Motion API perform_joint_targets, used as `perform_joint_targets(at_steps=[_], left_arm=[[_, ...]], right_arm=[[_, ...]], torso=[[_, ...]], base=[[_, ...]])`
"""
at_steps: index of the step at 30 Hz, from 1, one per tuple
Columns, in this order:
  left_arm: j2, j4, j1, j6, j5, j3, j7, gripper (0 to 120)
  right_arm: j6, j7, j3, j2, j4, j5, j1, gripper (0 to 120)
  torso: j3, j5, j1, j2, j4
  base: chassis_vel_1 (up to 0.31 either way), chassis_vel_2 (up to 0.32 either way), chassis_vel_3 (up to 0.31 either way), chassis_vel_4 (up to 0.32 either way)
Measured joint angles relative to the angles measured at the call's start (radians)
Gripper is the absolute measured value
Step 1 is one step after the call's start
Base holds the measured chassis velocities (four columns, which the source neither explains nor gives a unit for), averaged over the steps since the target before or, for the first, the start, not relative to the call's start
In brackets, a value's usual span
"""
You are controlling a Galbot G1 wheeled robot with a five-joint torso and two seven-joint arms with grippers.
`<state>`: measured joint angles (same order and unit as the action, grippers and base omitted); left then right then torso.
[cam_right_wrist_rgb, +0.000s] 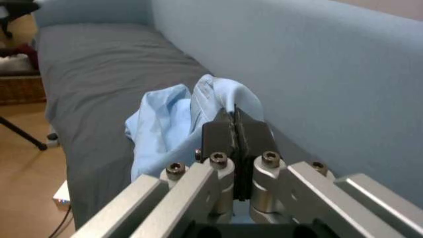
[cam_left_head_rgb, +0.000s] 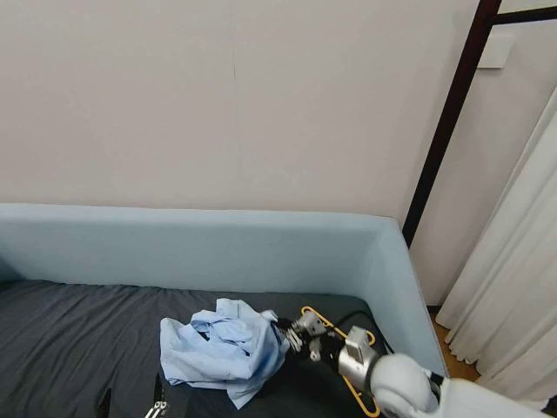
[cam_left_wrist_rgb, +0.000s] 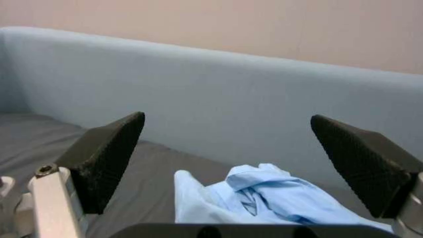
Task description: Pick up the clothes from the sofa and hang them on the clothes hanger.
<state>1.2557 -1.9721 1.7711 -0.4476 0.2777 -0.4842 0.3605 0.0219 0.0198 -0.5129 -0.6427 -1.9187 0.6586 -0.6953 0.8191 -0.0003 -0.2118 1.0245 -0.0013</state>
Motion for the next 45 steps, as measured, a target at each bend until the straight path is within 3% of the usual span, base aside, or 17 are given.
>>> perform_joint_targets(at_steps=[1,5,8,11,15,17,21,22,25,27,29,31,32,36,37,41,45], left_arm=[[0.0,0.0,0.0,0.0,0.0,0.0,0.0,99],[-0.201,-0.014,-0.127,0.144,0.169,0.033,-0.005,98],[-0.31,-0.004,-0.184,0.188,0.256,0.039,-0.015,98],[-0.388,0.006,-0.197,0.2,0.319,0.03,-0.046,98],[-0.557,0.078,-0.215,0.15,0.382,0.038,-0.239,98],[-0.587,0.101,-0.226,0.142,0.388,0.048,-0.27,98],[-0.737,0.258,-0.41,0.12,0.429,0.197,-0.399,98],[-0.737,0.258,-0.41,0.12,0.429,0.197,-0.399,98],[-0.81,0.375,-0.665,0.096,0.475,0.45,-0.481,98],[-0.82,0.405,-0.755,0.087,0.494,0.524,-0.506,98],[-0.821,0.478,-0.941,0.057,0.525,0.7,-0.597,97],[-0.795,0.581,-1.127,0.002,0.54,0.886,-0.726,97],[-0.795,0.581,-1.127,0.002,0.54,0.886,-0.726,97],[-0.667,0.825,-1.451,-0.054,0.555,1.134,-1.01,96],[-0.667,0.825,-1.451,-0.054,0.555,1.134,-1.01,96],[-0.522,1.017,-1.63,-0.029,0.573,1.307,-1.131,97],[-0.431,1.145,-1.692,-0.02,0.556,1.372,-1.191,97]], right_arm=[[0.0,0.0,0.0,0.0,0.0,0.0,0.0,0],[0.053,0.049,0.079,0.021,0.001,-0.065,-0.105,0],[0.07,0.066,0.1,0.014,0.012,-0.081,-0.135,0],[0.087,0.085,0.074,-0.002,0.039,-0.088,-0.108,0],[0.109,0.109,-0.003,-0.033,0.08,-0.101,-0.039,0],[0.111,0.111,-0.012,-0.04,0.084,-0.105,-0.03,0],[0.115,0.11,0.014,-0.049,0.081,-0.118,-0.059,0],[0.115,0.11,0.014,-0.049,0.081,-0.118,-0.059,0],[0.128,0.118,0.069,-0.039,0.074,-0.144,-0.114,0],[0.131,0.12,0.086,-0.034,0.067,-0.149,-0.135,0],[0.134,0.123,0.119,-0.023,0.049,-0.161,-0.179,0],[0.14,0.125,0.149,-0.016,0.037,-0.179,-0.209,0],[0.14,0.125,0.149,-0.016,0.037,-0.179,-0.209,0],[0.149,0.128,0.209,-0.008,0.015,-0.197,-0.263,0],[0.149,0.128,0.209,-0.008,0.015,-0.197,-0.263,0],[0.163,0.131,0.255,-0.007,0.008,-0.217,-0.305,0],[0.171,0.135,0.28,-0.007,0.0,-0.229,-0.331,0]], torso=[[0.0,0.0,0.0,0.0,0.0],[0.0,-0.0001,0.0,0.0,-0.0001],[0.0,-0.0001,0.0,0.0,-0.0012],[0.0,-0.0001,0.0,0.0,-0.0005],[0.0,0.0,0.0,0.0,0.0],[0.0,0.0001,0.0,0.0,0.0009],[0.0,0.0,0.0,0.0,-0.0004],[0.0,0.0,0.0,0.0,-0.0004],[0.0,-0.0007,0.0,0.0,-0.0003],[0.0,-0.0004,0.0,0.0,-0.0002],[0.0,0.0012,0.0,0.0,-0.0007],[0.0,-0.0012,0.0,0.0,-0.0002],[0.0,-0.0012,0.0,0.0,-0.0002],[0.0,0.0005,0.0,0.0,-0.0003],[0.0,0.0005,0.0,0.0,-0.0003],[0.0,0.0006,0.0,0.0,-0.0006],[0.0,0.0005,0.0,0.0,-0.0002]], base=[[0.0,0.0,0.0,0.0],[0.0,0.0,0.0,0.0],[0.0,0.0,0.0,0.0],[0.0,0.0,0.0,0.0],[0.0,0.0,0.0,0.0],[0.0,0.0,0.0,0.0],[0.0,0.0,0.0,0.0],[0.0,0.0,0.0,0.0],[0.0,0.0,0.0,0.0],[0.0,0.0,0.0,0.0],[0.0,0.0,0.0,0.0],[0.0,0.0,0.0,0.0],[0.0,0.0,0.0,0.0],[0.0,0.0,0.0,0.0],[0.0,0.0,0.0,0.0],[0.0,0.0,0.0,0.0],[0.0,0.0,0.0,0.0]])
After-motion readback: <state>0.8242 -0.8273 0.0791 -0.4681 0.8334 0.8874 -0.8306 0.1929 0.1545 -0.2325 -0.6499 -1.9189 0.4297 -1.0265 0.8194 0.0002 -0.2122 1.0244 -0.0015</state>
